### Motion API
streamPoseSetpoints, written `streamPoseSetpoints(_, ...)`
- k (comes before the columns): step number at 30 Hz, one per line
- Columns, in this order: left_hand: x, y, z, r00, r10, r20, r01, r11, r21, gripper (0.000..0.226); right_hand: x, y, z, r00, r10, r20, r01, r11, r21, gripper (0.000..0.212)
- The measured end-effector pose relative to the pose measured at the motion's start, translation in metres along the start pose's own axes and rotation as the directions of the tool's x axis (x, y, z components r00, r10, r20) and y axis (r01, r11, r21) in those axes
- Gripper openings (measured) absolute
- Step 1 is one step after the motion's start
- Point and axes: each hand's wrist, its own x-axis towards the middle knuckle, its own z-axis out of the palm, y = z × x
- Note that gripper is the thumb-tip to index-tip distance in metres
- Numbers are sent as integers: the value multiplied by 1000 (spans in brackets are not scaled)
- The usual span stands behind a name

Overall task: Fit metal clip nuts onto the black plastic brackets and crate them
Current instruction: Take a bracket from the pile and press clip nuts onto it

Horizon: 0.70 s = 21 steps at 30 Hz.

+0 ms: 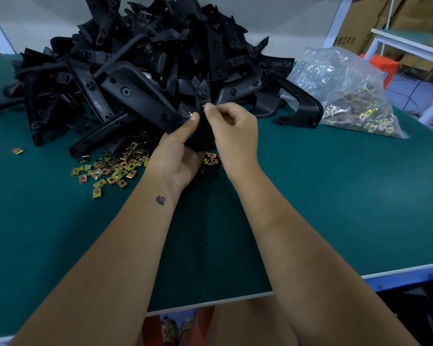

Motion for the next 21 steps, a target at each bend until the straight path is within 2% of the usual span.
streamPoseSetpoints(2,-1,2,0,1000,5,-3,-5,1000,7,50,-3,1,0,999,-51,12,52,996,-75,21)
streamPoseSetpoints(6,-1,2,-2,1000,15,-10,-15,999,44,27,-5,2,1,996,-90,17,91,973,-212,25)
streamPoseSetpoints(8,0,2,-2,1000,24,-14,-23,997,68,28,-5,2,1,995,-94,15,94,963,-252,27)
streamPoseSetpoints(10,1,2,-2,999,31,-10,-30,995,91,32,-5,2,0,994,-105,6,103,955,-279,30)
streamPoseSetpoints(14,3,0,-4,999,45,30,-48,990,130,21,-5,1,-2,991,-131,-10,122,943,-310,31)
streamPoseSetpoints(21,4,0,-3,998,49,40,-53,992,117,20,-7,-3,-1,988,-152,8,145,926,-348,32)
